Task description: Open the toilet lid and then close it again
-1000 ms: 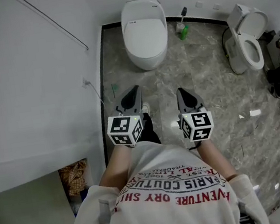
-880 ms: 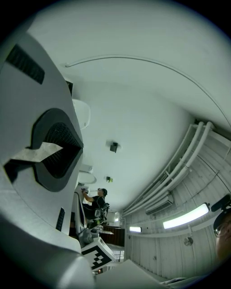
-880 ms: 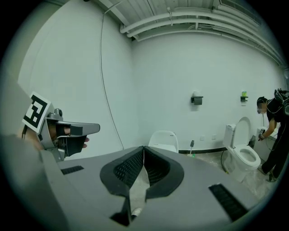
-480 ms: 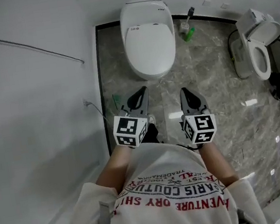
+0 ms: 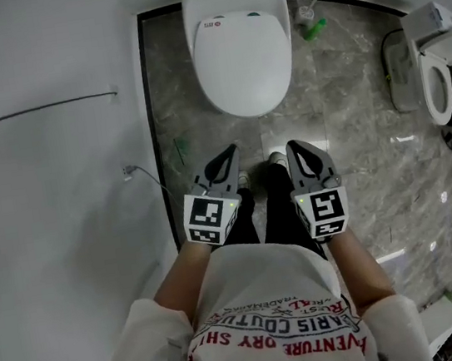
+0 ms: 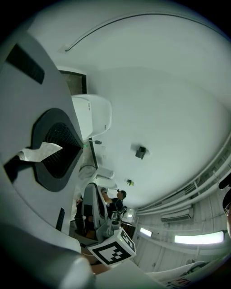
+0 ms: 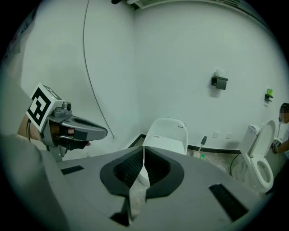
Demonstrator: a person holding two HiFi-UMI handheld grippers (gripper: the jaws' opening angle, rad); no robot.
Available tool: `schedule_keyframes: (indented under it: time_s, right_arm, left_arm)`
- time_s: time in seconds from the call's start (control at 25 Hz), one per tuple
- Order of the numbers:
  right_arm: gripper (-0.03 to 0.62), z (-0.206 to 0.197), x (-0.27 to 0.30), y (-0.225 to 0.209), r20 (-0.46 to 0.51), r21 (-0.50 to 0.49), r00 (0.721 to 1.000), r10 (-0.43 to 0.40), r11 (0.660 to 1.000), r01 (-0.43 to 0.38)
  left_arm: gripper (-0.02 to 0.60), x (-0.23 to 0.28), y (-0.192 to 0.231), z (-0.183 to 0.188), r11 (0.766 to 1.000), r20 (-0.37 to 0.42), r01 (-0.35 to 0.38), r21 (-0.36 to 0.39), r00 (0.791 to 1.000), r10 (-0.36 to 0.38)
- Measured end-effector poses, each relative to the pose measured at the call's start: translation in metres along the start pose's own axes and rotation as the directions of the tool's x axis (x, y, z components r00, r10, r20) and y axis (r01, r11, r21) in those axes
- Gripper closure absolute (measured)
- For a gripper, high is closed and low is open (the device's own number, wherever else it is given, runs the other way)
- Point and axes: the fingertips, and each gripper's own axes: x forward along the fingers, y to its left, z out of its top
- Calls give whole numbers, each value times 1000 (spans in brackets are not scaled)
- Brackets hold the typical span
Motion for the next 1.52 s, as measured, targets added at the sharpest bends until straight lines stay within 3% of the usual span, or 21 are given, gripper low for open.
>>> schedule_keyframes:
  time_s: [0.12,0.28,0.52,0.64,0.8,0.96,1.04,1.16,1.28,1.4,1.44,1.52]
  right_arm:
    - [579,-22,37,-15,-38,18,999,34,999,-34]
    - [579,-63,92,-33,-86,46,993,80,996,-76]
    - [579,-135,164,-45,-114,16,986,118,993,-117]
    - [579,-171,193,-49,-152,-79,979,133,986,-146]
    - [577,-213,232,-46,-208,-224,968,142,956,-189]
    - [577,-242,258,-44,-234,-401,966,106,895,-195]
    - [577,-255,267,-41,-242,-496,967,80,846,-194]
    - [576,-273,278,-37,-266,-636,963,40,744,-207]
    - [499,-292,285,-31,-296,-736,955,10,636,-234]
    - [493,-302,291,-30,-297,-789,955,-24,569,-231]
    - [493,-303,293,-31,-286,-807,957,-37,548,-220]
    - [493,-304,295,-32,-260,-838,964,-57,509,-196]
  left_arm:
    - [575,33,14,-19,1000,-17,-12,-15,1000,12]
    - [574,81,33,-48,1000,-27,-23,21,999,23]
    - [574,152,49,-112,995,-51,25,91,999,-21]
    - [575,182,55,-146,985,-68,43,169,997,-32]
    - [574,214,69,-194,954,-142,35,297,990,8]
    - [560,237,85,-236,925,-199,43,379,979,36]
    - [497,244,89,-255,906,-232,54,419,971,49]
    - [451,253,90,-276,850,-272,85,520,960,70]
    - [422,259,90,-284,735,-261,98,671,959,110]
    - [419,267,91,-290,605,-247,118,787,960,134]
    - [416,270,91,-292,576,-249,128,807,959,135]
    - [410,274,90,-296,541,-253,143,829,958,133]
